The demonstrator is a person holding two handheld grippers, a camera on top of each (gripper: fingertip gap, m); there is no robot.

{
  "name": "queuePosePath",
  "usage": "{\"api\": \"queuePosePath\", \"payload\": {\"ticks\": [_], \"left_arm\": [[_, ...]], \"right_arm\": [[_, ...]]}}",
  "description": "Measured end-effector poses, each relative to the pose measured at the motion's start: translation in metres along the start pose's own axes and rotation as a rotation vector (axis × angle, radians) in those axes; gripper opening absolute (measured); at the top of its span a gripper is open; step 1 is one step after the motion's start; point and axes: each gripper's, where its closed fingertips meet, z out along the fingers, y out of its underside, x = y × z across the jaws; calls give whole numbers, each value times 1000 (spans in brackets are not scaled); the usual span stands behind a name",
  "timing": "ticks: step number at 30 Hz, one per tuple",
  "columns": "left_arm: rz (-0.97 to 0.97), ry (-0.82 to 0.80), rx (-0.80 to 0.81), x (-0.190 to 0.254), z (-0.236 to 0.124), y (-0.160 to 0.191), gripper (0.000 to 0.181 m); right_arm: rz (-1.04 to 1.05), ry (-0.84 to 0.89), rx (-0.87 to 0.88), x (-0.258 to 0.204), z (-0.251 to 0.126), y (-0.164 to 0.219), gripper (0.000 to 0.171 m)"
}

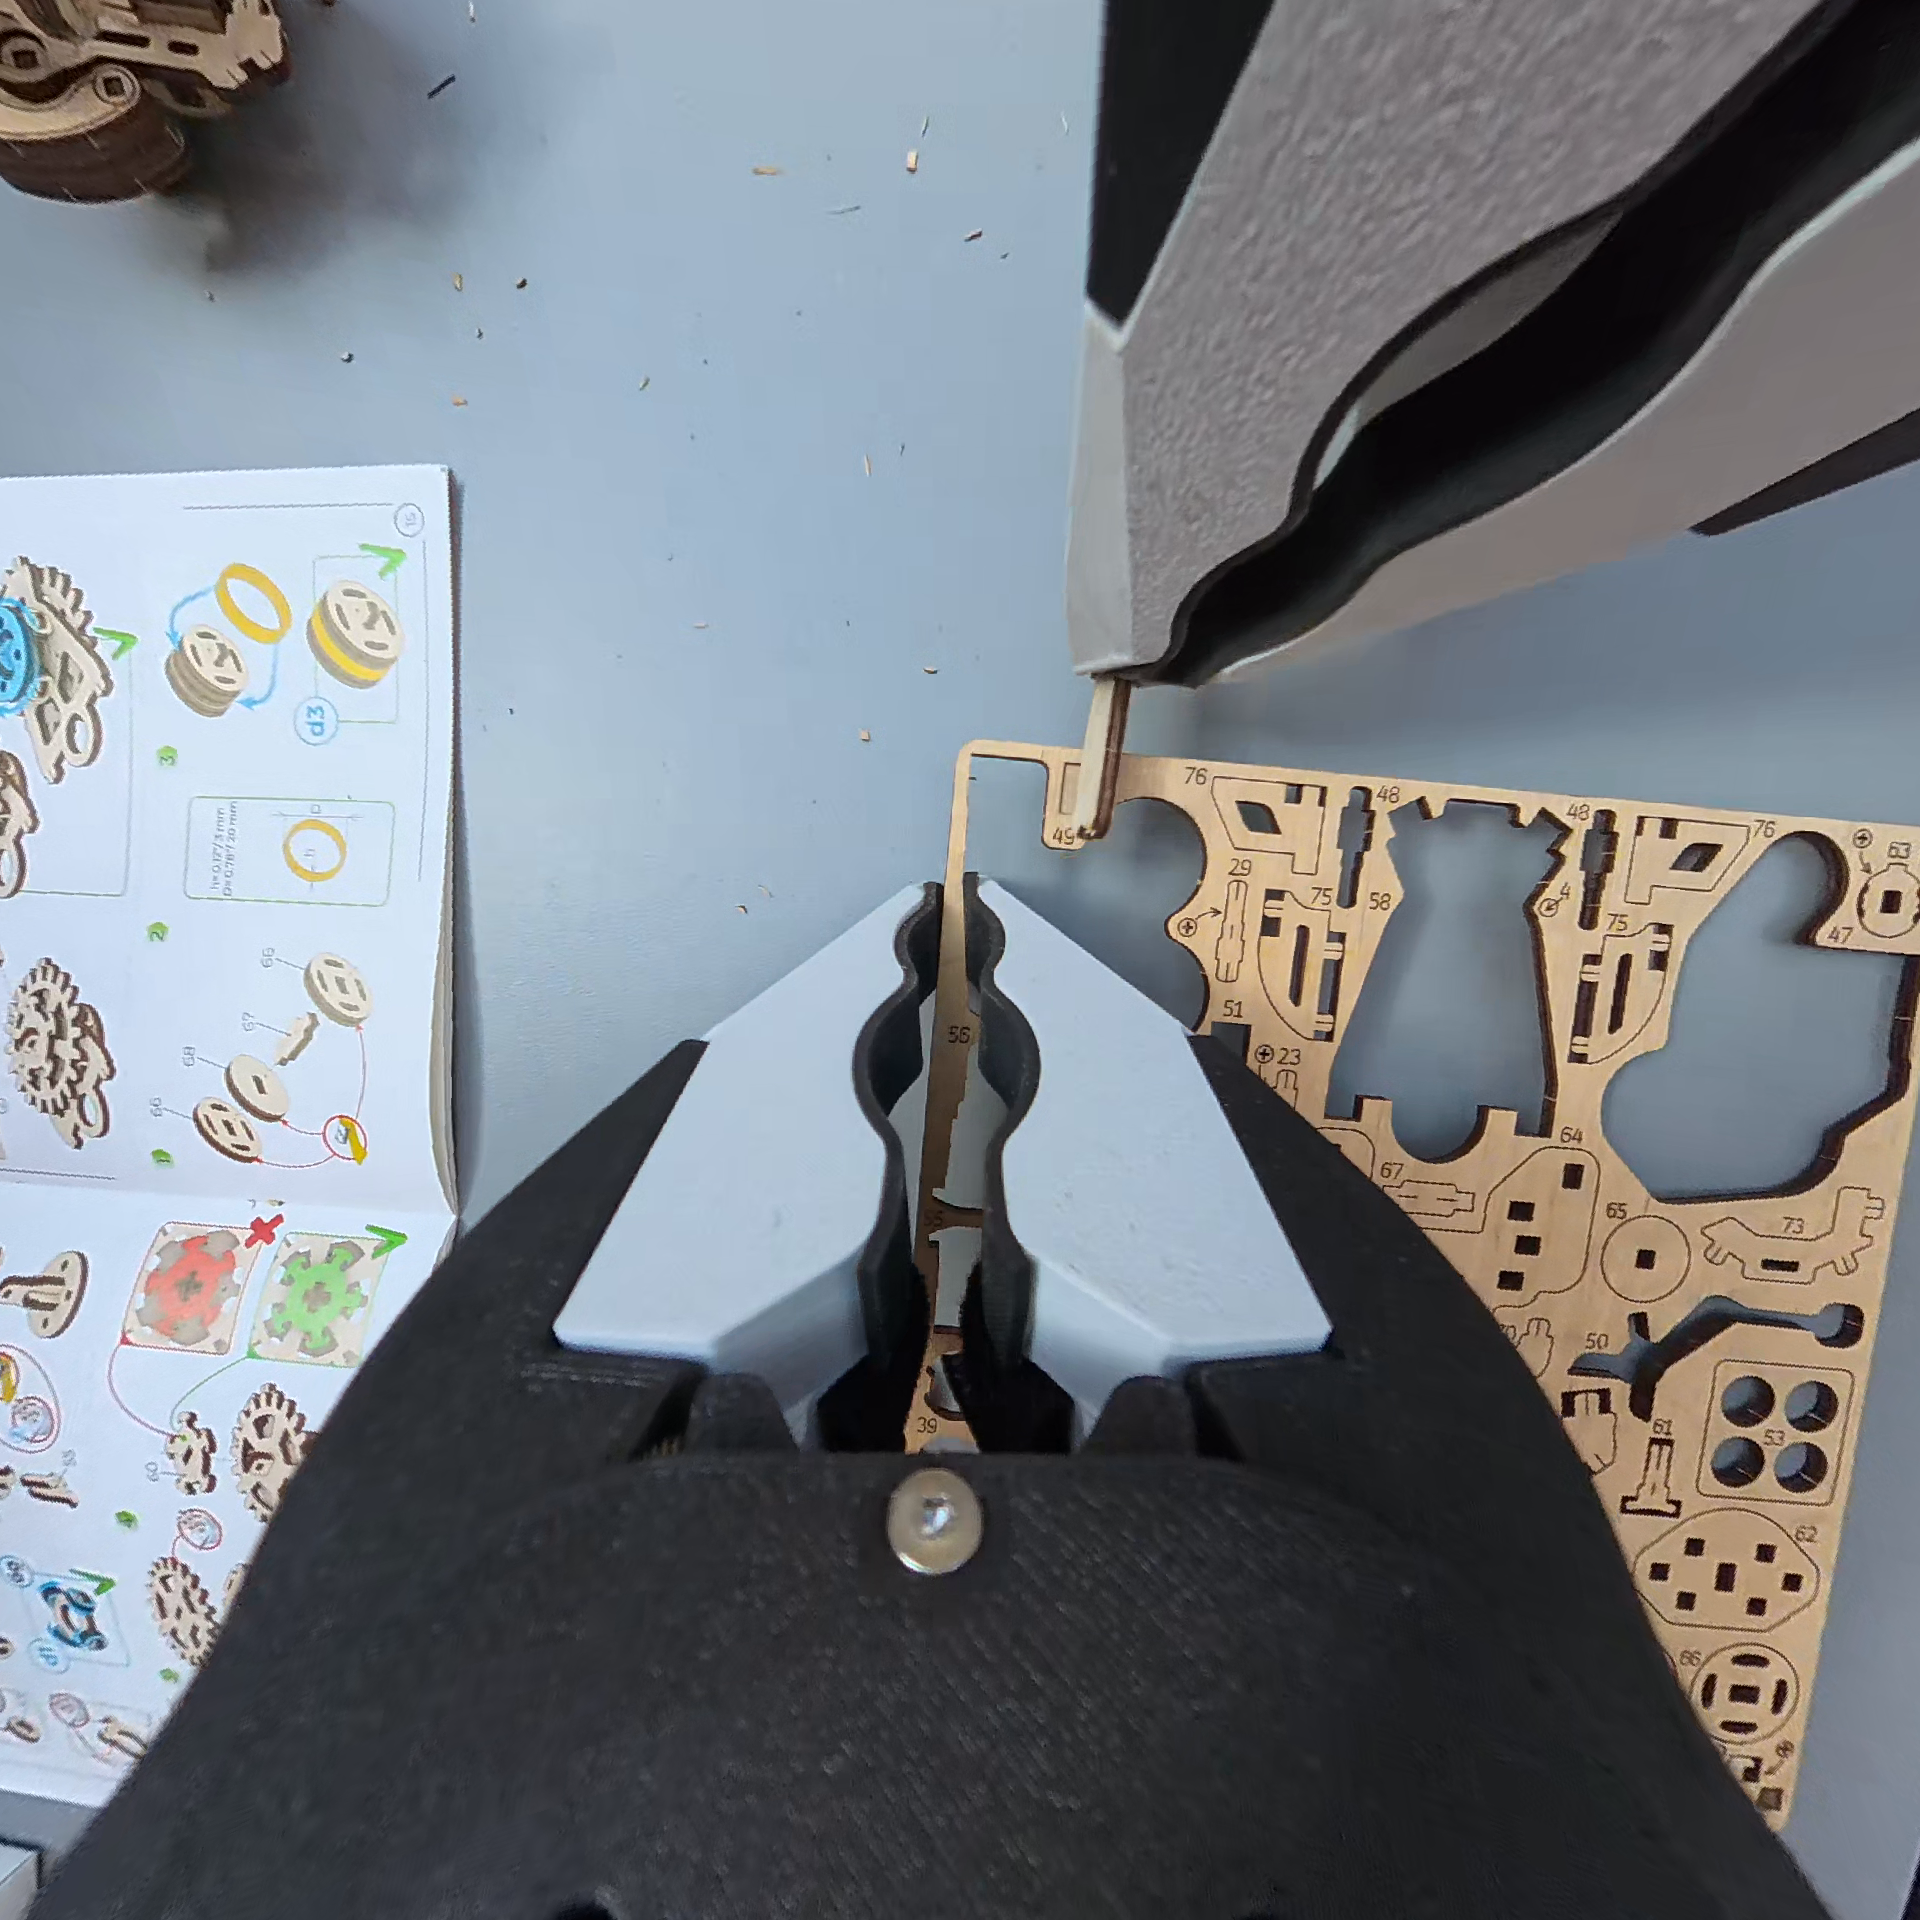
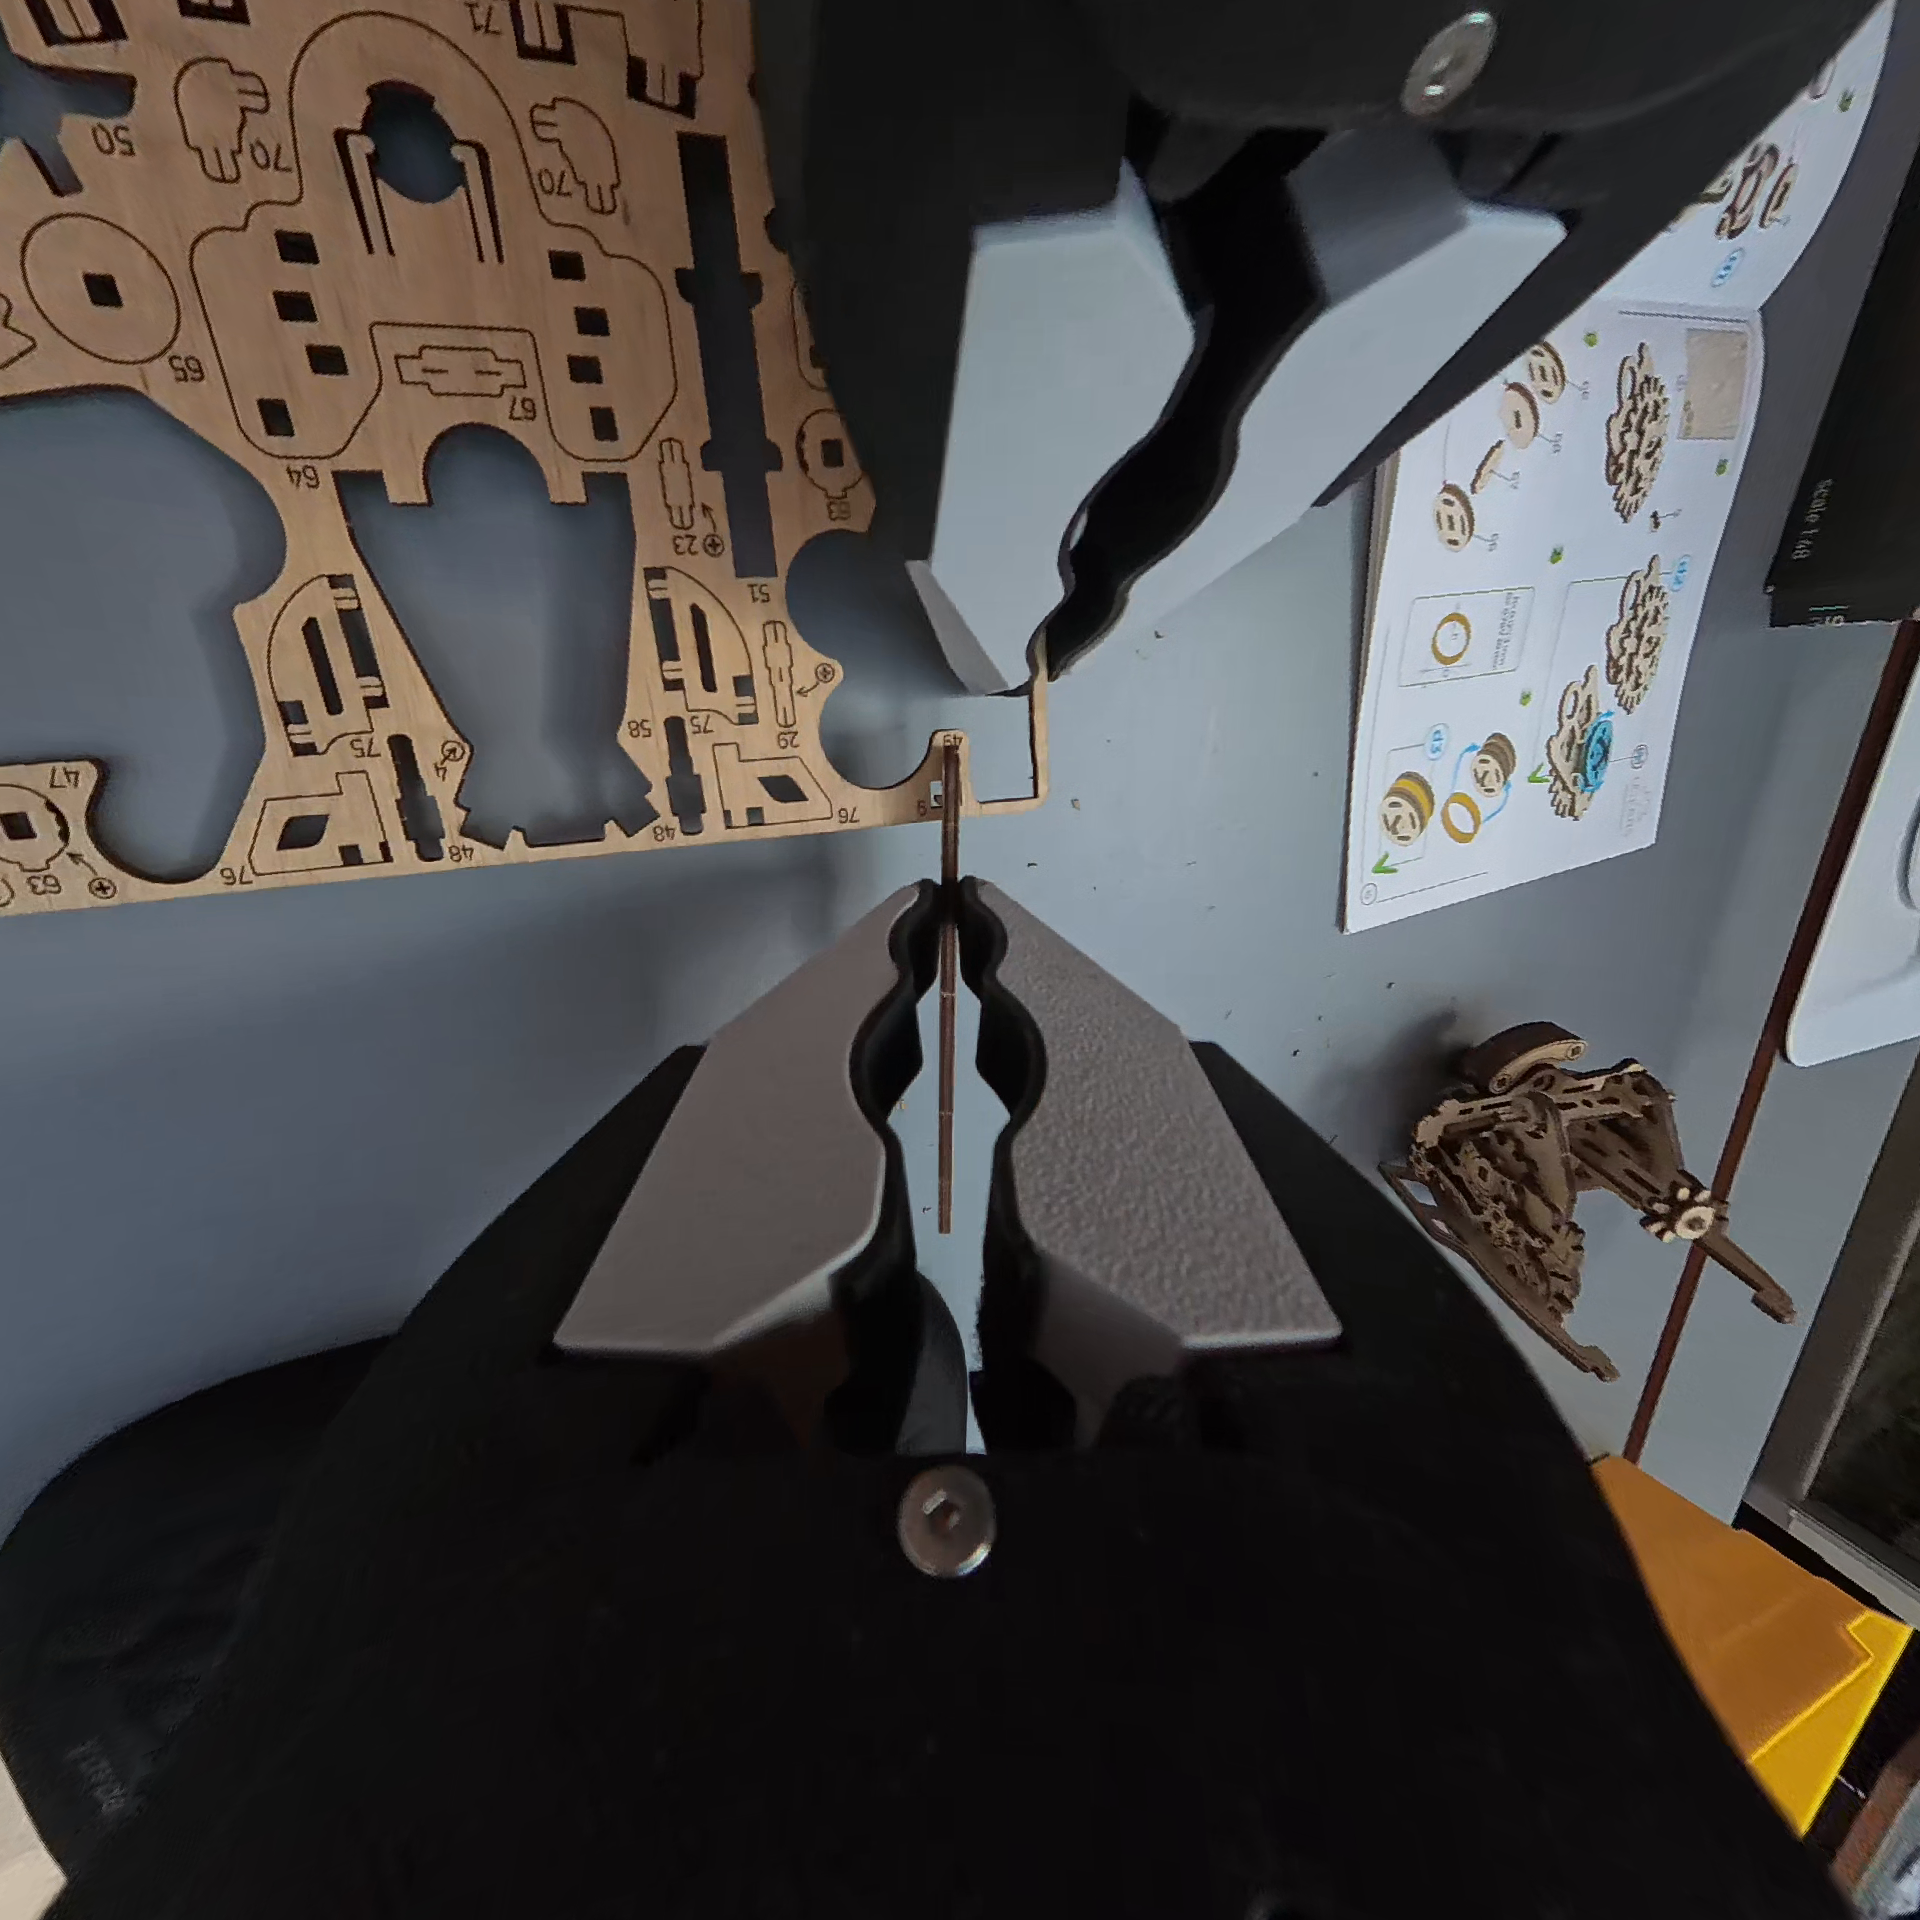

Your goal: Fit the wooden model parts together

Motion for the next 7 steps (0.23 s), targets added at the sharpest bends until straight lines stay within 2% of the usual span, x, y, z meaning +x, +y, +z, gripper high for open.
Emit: {"api": "queuePosePath", "payload": {"ticks": [1, 7], "left_arm": [[6, -7, 0, 0, 0, 0, 2], [-3, -2, 14, 0, 0, -1, 2]], "right_arm": [[19, -17, 21, -2, -2, -2, 2], [176, -55, 166, -1, -4, -8, 2]]}}
